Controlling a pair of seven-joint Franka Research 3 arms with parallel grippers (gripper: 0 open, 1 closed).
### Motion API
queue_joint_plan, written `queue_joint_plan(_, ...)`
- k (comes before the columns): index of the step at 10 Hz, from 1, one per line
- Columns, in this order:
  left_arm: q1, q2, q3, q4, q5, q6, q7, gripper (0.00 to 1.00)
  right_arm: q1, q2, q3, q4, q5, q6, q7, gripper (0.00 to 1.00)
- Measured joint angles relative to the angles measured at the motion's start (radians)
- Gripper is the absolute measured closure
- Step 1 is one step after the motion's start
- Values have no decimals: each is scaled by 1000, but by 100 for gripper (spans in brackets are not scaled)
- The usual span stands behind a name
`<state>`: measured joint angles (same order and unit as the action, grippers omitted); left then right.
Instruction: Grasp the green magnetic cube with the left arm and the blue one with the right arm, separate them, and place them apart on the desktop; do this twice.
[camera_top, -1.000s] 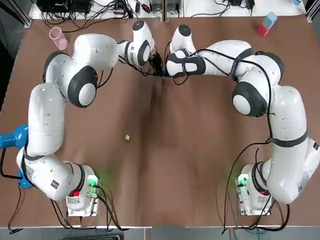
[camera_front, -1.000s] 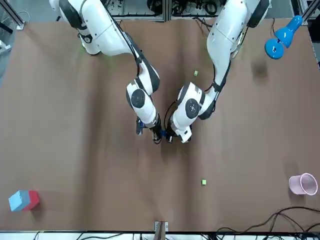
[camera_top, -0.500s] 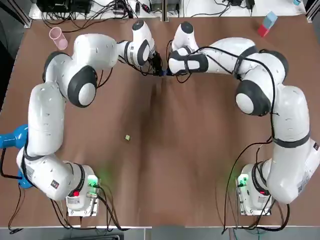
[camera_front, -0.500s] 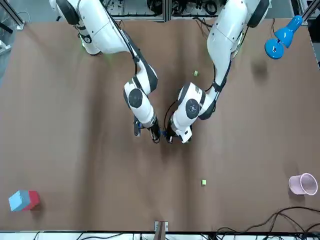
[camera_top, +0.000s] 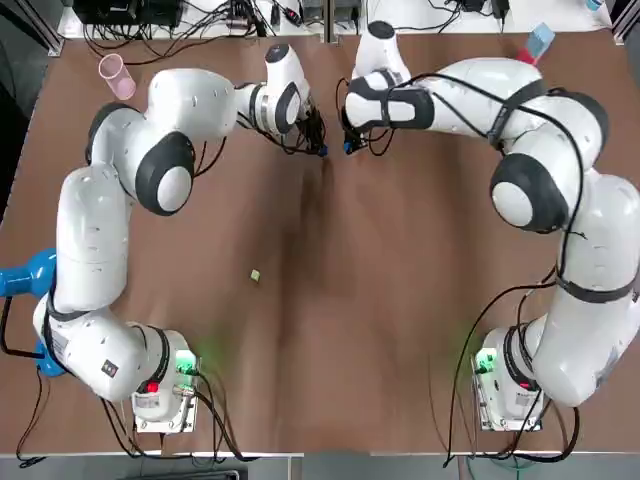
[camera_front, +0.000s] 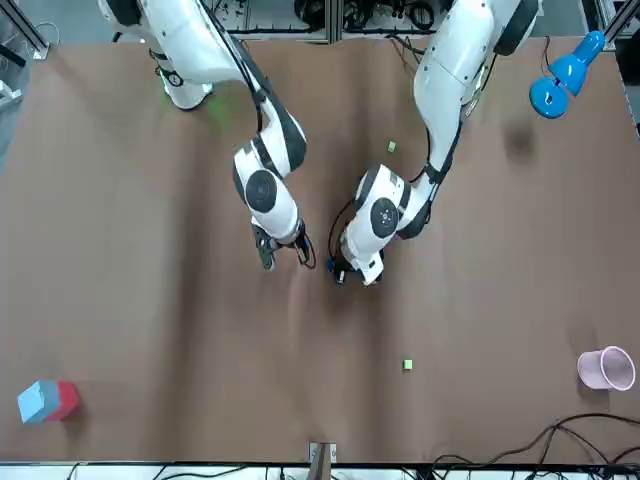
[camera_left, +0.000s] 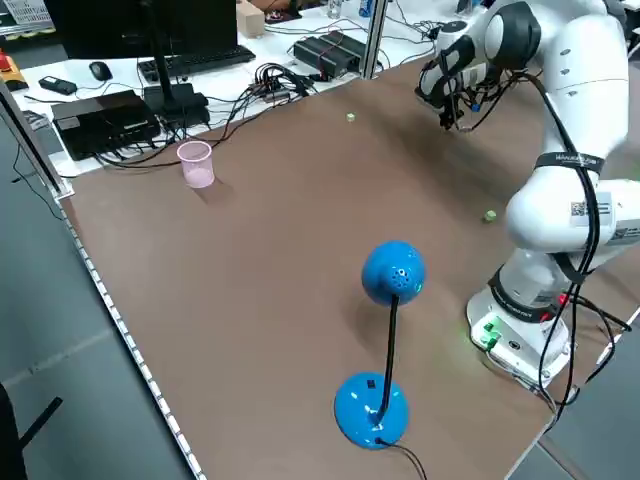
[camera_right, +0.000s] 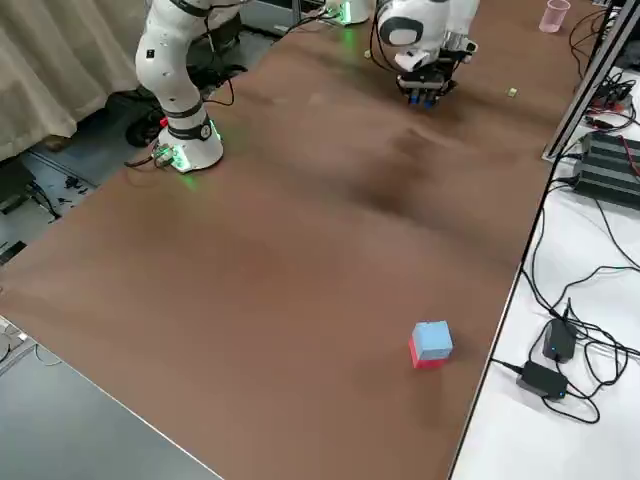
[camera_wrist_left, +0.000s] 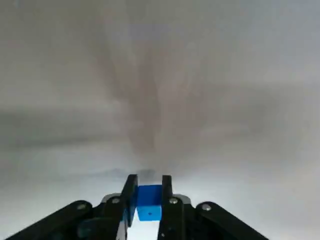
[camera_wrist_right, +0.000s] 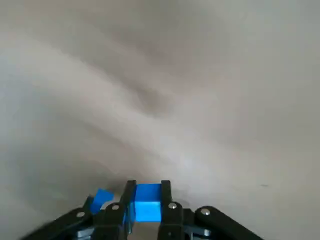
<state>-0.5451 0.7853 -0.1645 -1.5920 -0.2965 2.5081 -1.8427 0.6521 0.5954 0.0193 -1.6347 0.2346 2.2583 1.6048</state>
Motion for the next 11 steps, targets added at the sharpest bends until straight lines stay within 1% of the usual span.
queue_joint_plan(1,-12,0,0,-7,0,0,0,77,0,-58,1,-47,-1,-16,-73,77)
queue_joint_plan(3,-23,0,-1,-8,0,0,0,73,1,-169,2,-170,0,-38,-265,77)
queue_joint_plan(4,-23,0,-1,-8,0,0,0,67,4,-209,4,-224,-1,-46,-340,77)
queue_joint_plan(6,-21,-2,-1,-5,0,1,0,37,39,-285,11,-340,-8,-46,-449,77)
queue_joint_plan(7,-15,-9,1,-3,0,0,0,24,78,-318,13,-393,-32,-44,-464,77)
queue_joint_plan(8,-9,-30,6,-1,3,-21,2,8,130,-342,16,-444,-66,-34,-476,77)
queue_joint_plan(9,-6,-64,17,2,37,-61,5,0,188,-353,19,-495,-85,7,-485,77)
queue_joint_plan(10,6,-109,32,3,83,-99,5,0,249,-353,29,-551,-93,80,-488,77)
queue_joint_plan(11,39,-155,38,3,139,-145,20,0,284,-352,58,-600,-98,161,-488,77)
